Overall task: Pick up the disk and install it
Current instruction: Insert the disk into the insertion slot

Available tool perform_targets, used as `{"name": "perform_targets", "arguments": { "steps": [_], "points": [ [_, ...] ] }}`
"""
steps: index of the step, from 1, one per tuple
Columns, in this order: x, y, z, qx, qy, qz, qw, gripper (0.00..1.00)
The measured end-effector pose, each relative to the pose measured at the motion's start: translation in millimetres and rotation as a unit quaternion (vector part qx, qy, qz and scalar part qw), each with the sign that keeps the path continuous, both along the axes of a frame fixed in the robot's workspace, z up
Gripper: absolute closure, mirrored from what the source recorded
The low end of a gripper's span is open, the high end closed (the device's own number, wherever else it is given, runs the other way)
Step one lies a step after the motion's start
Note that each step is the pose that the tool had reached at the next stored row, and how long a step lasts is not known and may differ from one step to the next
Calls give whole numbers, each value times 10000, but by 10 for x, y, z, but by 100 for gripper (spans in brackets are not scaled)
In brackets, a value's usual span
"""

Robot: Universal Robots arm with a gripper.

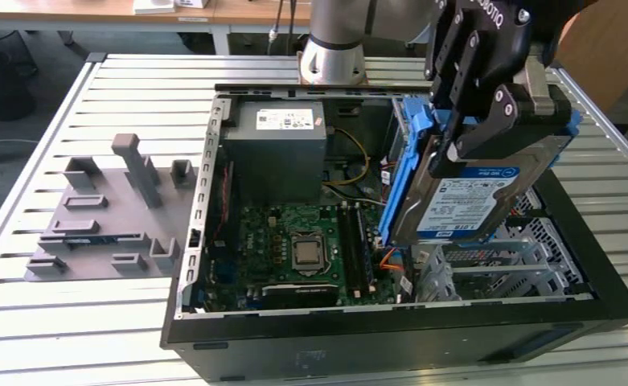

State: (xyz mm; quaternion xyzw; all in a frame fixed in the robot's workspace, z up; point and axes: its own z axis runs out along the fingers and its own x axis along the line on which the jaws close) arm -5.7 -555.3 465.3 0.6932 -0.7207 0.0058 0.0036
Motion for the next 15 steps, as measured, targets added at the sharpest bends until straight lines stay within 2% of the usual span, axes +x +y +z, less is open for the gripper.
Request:
{"name": "perform_targets", "arguments": {
  "steps": [3, 8, 15],
  "points": [
    [40, -21, -15, 1, 0, -1, 10000, 64],
    [120, -29, -33, 0, 1, 0, 10000, 64],
    [122, -30, -34, 0, 2, -1, 10000, 64]
  ]
}}
